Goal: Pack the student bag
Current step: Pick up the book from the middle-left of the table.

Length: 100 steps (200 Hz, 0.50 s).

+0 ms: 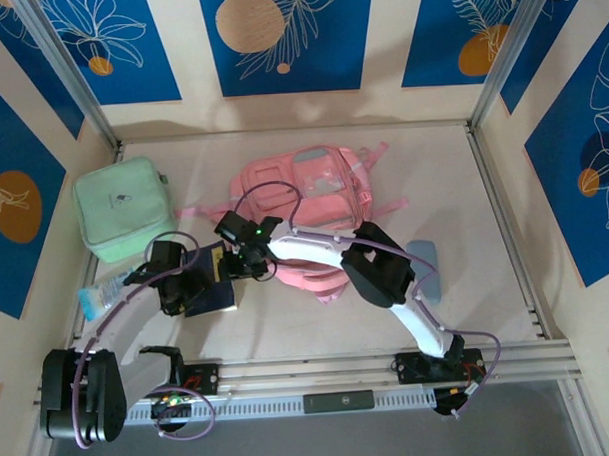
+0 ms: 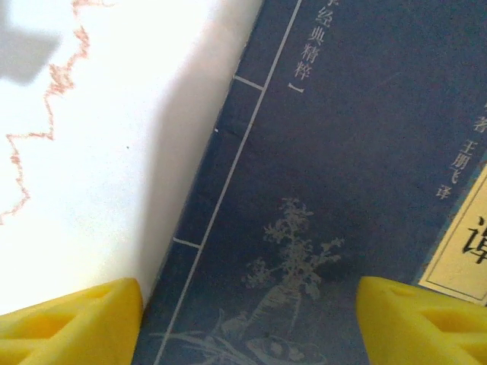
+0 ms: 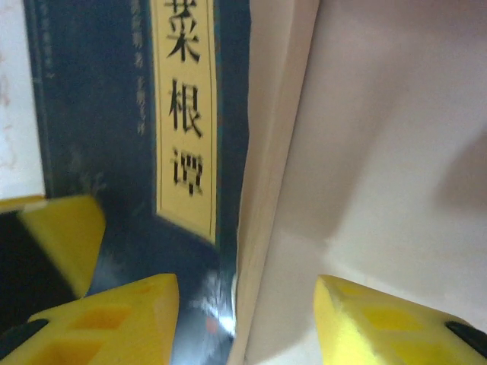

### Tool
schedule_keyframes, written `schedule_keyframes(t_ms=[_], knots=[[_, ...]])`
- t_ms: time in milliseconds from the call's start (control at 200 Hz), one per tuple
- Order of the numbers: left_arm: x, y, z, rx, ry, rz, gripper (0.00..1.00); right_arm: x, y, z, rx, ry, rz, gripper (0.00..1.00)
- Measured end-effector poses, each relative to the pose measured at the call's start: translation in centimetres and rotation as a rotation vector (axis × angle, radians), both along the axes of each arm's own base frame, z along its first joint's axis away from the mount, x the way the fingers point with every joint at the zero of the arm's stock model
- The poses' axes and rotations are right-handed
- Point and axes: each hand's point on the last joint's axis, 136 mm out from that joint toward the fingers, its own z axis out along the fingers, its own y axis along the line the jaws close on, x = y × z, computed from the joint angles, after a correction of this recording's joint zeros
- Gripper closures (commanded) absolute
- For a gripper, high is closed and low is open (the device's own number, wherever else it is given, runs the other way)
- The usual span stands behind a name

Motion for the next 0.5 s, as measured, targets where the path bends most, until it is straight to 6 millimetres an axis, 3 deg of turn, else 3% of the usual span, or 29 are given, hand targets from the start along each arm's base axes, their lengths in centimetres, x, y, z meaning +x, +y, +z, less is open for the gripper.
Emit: schedule_keyframes(t_ms=[205,500], knots=[[-0.3,-0.1,-0.3,-0.007,0.008,-0.003,0.35,0.7,1.1,-1.5,-0.021,0.006,-0.003,0.54],[-0.4,0.0,-0.5,-0.004,0.003,-0.001,0.37,0.8,2.0,-0.4,0.002,-0.003,0.006,0.55]])
